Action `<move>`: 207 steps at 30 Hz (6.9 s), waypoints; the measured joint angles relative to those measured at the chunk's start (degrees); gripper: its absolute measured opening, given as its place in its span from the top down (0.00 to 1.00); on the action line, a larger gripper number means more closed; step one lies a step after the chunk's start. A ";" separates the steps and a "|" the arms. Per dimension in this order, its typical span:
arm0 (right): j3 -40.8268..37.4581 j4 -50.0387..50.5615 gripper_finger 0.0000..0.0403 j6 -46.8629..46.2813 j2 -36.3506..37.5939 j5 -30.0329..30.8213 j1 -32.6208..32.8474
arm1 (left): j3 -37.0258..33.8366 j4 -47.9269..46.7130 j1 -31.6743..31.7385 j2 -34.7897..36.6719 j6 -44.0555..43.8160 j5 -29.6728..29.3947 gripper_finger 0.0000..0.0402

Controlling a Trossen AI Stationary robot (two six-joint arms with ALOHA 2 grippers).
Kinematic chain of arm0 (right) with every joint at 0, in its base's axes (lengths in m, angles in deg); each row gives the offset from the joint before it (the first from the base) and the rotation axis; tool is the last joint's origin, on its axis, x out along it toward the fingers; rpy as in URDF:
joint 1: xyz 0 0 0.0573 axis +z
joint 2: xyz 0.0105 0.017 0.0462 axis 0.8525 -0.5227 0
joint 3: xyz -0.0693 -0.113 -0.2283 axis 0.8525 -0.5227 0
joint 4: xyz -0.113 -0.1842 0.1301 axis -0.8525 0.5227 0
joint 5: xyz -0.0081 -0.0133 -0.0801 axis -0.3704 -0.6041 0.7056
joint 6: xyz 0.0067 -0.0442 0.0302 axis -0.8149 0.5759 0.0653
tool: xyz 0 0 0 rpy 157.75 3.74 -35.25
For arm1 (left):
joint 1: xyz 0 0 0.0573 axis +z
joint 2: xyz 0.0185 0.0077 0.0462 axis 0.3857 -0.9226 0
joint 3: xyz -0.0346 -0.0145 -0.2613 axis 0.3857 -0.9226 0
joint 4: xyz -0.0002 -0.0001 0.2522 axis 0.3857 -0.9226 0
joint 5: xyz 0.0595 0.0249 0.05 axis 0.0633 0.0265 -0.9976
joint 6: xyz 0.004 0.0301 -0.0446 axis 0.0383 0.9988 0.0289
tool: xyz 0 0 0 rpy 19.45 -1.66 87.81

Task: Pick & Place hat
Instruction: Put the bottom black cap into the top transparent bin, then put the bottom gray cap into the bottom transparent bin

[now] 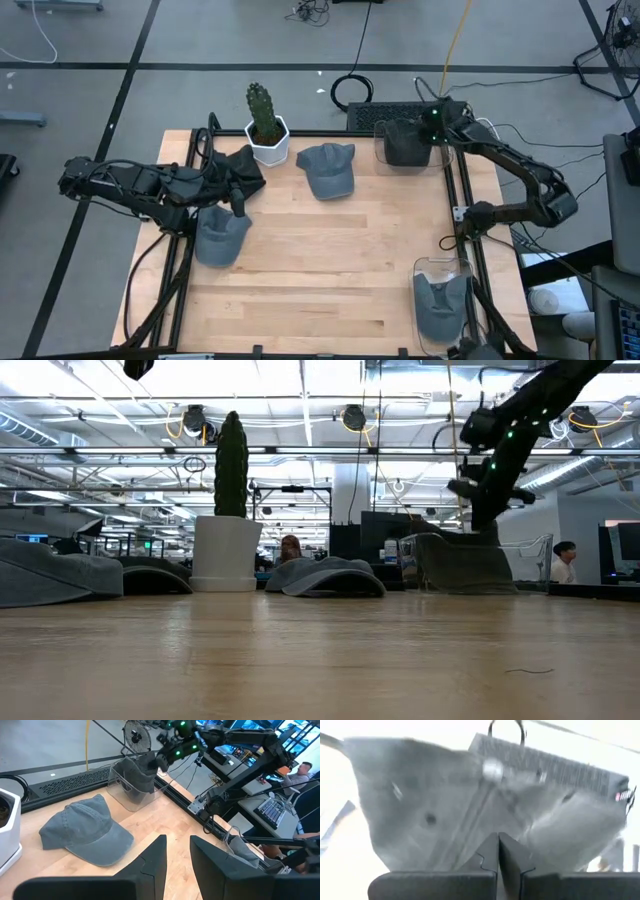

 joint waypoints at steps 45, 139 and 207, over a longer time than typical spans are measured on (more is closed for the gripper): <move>0.83 -22.38 1.00 -24.25 12.55 -19.06 41.07 | 3.64 -10.56 7.28 -2.35 15.75 23.60 0.77; 19.80 -14.25 1.00 -19.23 -4.86 -21.67 41.64 | -19.36 -10.62 10.43 -12.72 5.59 47.54 0.98; -4.66 -25.97 0.91 -34.26 -11.45 -10.17 54.53 | 28.91 -12.72 19.70 -58.40 12.03 35.60 0.65</move>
